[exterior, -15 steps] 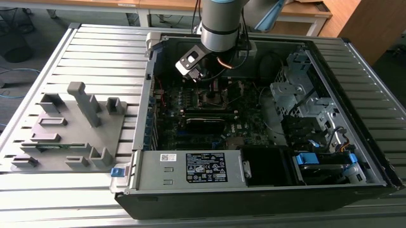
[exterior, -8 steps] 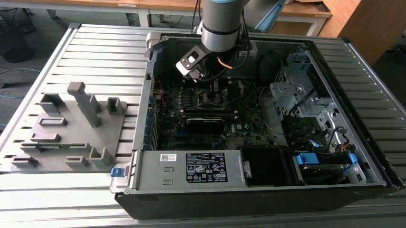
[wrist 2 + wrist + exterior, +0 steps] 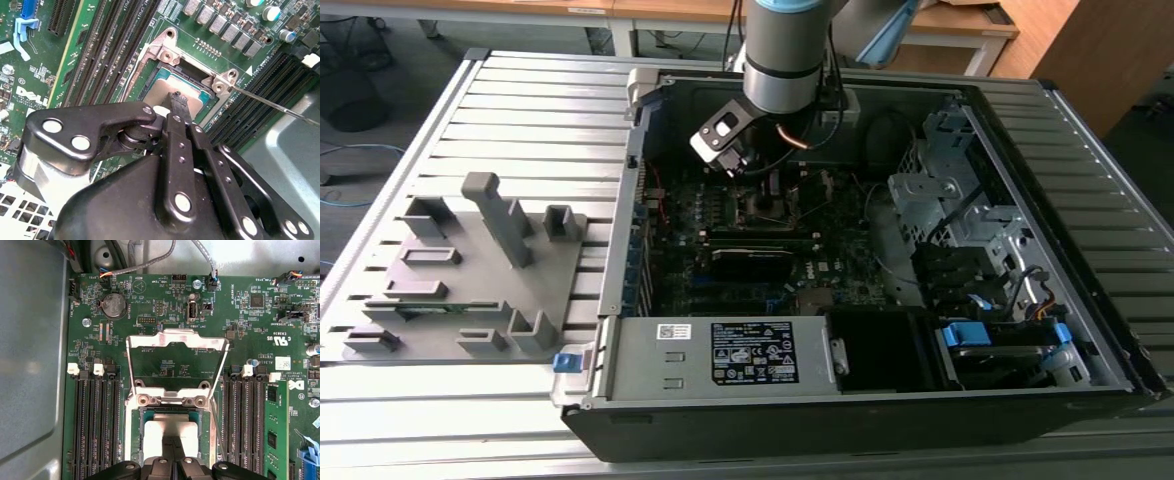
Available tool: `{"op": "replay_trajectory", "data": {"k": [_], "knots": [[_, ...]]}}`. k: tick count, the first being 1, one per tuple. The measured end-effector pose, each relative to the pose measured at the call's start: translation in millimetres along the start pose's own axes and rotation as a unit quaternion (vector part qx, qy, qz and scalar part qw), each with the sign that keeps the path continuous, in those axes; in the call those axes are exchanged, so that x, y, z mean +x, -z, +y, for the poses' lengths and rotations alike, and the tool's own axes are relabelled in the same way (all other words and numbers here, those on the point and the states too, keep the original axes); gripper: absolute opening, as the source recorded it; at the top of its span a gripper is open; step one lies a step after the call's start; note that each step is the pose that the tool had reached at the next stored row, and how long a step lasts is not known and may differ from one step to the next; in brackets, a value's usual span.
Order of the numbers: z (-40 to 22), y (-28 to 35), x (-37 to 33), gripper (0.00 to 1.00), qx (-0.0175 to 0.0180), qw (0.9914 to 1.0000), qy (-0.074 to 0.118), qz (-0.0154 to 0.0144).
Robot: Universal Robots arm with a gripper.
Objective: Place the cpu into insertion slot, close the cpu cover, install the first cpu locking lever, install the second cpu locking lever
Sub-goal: 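Place the cpu into insertion slot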
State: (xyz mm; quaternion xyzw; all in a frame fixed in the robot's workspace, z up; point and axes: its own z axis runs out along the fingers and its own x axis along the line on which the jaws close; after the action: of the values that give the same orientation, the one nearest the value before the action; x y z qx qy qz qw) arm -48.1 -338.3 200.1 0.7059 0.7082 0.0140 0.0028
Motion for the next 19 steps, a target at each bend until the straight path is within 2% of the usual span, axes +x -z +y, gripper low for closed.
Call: {"op": "replay_trajectory", "data": {"k": [19], "knots": [[0.0, -2.6, 0.0, 0.11, 0.0000, 1.00000, 0.000, 0.0000]]}}
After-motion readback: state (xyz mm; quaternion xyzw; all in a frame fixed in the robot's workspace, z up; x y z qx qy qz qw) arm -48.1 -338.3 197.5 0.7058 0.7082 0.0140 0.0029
